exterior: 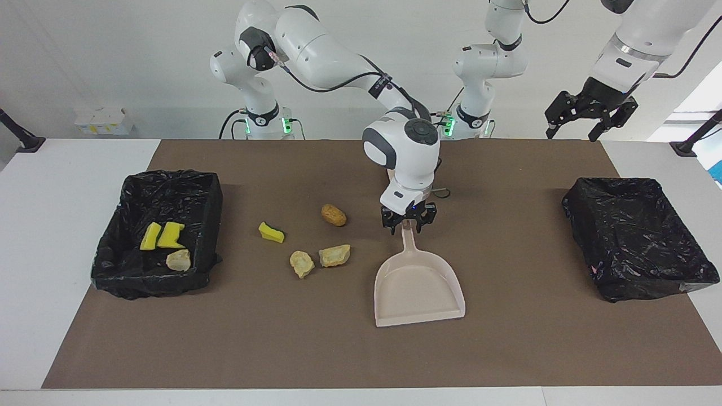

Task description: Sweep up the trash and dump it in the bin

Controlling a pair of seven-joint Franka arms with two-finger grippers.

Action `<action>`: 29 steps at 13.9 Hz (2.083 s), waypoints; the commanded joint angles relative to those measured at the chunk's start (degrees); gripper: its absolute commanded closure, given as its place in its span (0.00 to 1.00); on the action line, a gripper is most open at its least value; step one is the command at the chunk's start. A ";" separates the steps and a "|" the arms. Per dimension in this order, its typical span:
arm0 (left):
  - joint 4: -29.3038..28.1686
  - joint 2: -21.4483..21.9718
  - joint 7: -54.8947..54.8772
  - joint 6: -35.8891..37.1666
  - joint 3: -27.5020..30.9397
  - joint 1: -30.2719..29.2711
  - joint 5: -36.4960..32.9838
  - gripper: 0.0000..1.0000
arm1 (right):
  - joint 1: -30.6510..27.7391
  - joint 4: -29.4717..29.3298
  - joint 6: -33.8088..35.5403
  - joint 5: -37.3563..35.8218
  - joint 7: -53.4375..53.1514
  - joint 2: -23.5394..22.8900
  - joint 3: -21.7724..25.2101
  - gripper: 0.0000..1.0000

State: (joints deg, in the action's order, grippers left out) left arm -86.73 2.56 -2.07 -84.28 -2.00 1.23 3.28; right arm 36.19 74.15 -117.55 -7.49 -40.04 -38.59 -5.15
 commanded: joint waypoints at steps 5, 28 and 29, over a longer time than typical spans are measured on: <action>-1.25 1.48 0.66 1.32 0.07 -0.43 -0.38 0.00 | -7.87 0.73 5.30 0.46 3.02 8.17 -0.47 0.00; -2.66 -18.44 19.09 -26.97 -0.46 21.35 -4.67 0.00 | -37.50 0.73 30.70 2.31 41.27 25.49 0.05 0.00; -3.09 -19.77 22.34 -29.95 -0.55 22.58 -5.65 0.00 | -38.12 0.73 31.49 2.48 41.27 25.76 0.05 0.00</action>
State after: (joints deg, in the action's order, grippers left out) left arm -89.54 -13.85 14.68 -109.64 -3.38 20.10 0.51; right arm -0.44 73.66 -87.62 -6.57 0.31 -14.56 -4.51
